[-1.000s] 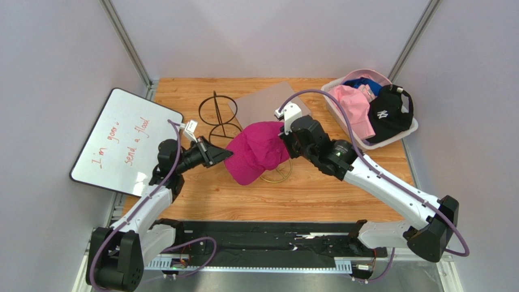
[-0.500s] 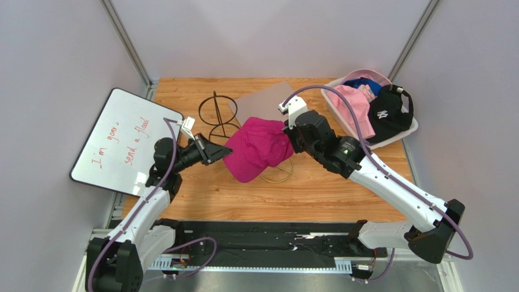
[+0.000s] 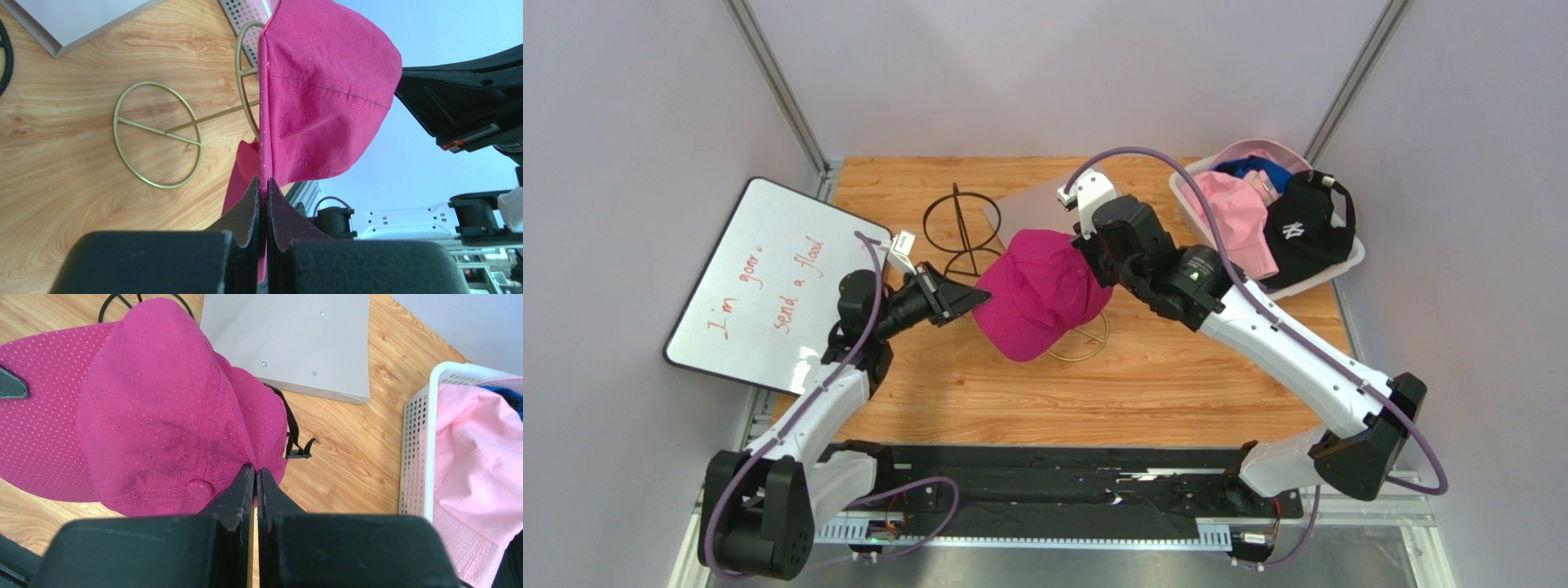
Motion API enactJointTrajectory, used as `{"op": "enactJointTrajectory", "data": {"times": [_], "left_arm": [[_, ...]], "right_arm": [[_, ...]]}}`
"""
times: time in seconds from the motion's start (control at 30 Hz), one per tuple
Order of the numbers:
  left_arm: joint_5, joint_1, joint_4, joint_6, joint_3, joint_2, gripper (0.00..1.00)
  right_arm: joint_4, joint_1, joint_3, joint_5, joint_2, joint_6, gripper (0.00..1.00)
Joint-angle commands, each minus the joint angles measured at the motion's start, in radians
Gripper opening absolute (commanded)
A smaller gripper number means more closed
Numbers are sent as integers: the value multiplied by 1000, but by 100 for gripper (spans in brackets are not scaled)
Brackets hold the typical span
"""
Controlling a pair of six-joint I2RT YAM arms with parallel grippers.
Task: Stack the hats
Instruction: Place the hat on the hat stand.
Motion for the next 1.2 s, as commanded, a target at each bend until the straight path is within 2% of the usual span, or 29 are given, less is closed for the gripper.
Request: {"op": "enactJointTrajectory", "data": {"times": [0.0, 0.27, 0.37, 0.4, 0.43, 0.5, 0.6, 0.63, 1.17], "left_arm": [[-27, 9, 55, 12, -15, 38, 0], [-48, 11, 49, 63, -41, 87, 0], [-68, 11, -24, 109, -36, 52, 34], [-82, 11, -70, 117, -36, 33, 57], [-97, 12, -96, 133, -36, -6, 67], [-137, 12, -176, 155, -33, -49, 84], [-179, 19, -266, 198, -27, -125, 97], [-185, 25, -282, 212, -27, -149, 100], [-199, 29, -393, 293, 18, -194, 100]], "right_arm": [[29, -4, 100, 10, 32, -41, 1], [14, -4, 175, 26, 104, -64, 1], [-12, -4, 216, 25, 124, -78, 1], [-19, -2, 230, 26, 129, -81, 1], [-26, -4, 241, 26, 138, -85, 1], [-46, -4, 270, 27, 147, -97, 1], [-62, -4, 299, 13, 165, -107, 1], [-66, -4, 307, 9, 170, -108, 1], [-95, -2, 445, -11, 359, -148, 2]]}}
